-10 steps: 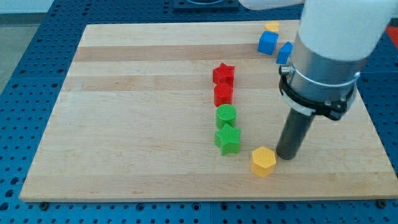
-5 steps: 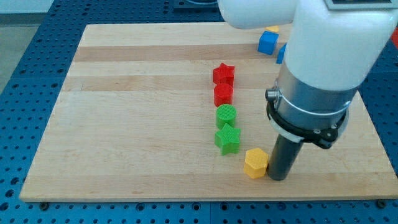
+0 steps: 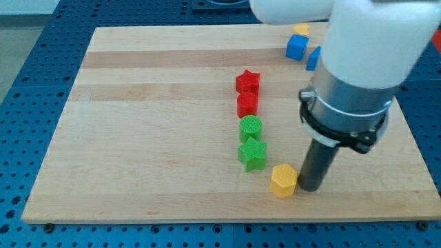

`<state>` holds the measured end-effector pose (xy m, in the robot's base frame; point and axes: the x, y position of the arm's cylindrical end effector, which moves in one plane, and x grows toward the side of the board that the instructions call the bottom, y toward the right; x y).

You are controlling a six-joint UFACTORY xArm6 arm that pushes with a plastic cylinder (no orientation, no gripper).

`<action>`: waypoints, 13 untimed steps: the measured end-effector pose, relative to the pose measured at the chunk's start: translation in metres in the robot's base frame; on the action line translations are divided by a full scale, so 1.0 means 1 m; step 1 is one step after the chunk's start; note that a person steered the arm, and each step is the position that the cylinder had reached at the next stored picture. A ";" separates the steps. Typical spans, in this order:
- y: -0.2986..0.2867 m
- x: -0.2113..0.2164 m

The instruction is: Push the hexagon to the bottom of the green star

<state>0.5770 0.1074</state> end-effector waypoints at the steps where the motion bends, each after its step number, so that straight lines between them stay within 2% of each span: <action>1: -0.019 0.000; 5: -0.023 -0.007; 8: -0.025 0.014; 13: -0.045 -0.003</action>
<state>0.5736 0.0628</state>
